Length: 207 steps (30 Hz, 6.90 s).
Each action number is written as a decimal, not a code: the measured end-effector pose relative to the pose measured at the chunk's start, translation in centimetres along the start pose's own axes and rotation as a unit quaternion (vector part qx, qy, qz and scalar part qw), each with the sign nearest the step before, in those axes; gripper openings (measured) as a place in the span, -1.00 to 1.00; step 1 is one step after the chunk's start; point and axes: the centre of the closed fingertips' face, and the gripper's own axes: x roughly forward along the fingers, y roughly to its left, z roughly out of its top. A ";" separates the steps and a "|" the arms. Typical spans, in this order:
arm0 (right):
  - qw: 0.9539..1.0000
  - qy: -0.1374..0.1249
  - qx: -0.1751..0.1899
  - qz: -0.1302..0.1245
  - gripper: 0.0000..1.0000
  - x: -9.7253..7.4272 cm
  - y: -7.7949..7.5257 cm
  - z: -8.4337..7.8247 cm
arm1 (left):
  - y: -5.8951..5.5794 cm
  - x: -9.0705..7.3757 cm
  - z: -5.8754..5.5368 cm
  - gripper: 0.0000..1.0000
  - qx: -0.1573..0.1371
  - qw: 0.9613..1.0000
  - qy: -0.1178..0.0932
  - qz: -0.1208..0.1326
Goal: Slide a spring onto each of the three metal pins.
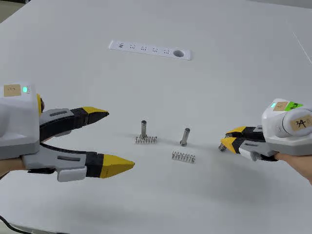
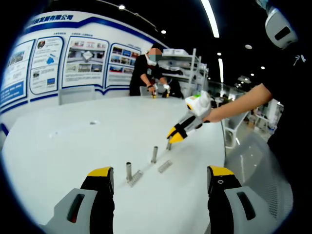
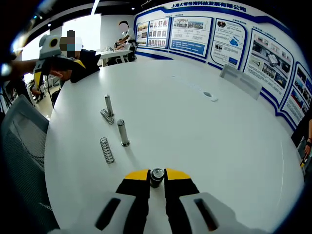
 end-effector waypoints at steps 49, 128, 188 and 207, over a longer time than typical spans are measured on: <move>0.989 0.018 -0.060 0.133 -0.63 4.4 8.9 0.4 | 1.1 0.3 -0.5 0.58 -0.006 1.000 0.020 0.005; 0.947 -0.040 -0.208 0.240 -0.78 -7.2 16.9 8.8 | -8.7 4.5 1.1 -0.73 0.087 0.984 0.023 -0.156; 0.939 -0.136 -0.109 0.295 -0.77 -8.8 18.3 13.5 | -9.0 4.3 1.2 -0.81 0.132 0.977 0.033 -0.167; 0.945 -0.133 -0.120 0.275 -0.79 -8.1 18.3 13.9 | -8.5 4.6 1.0 -0.80 0.129 0.978 0.037 -0.157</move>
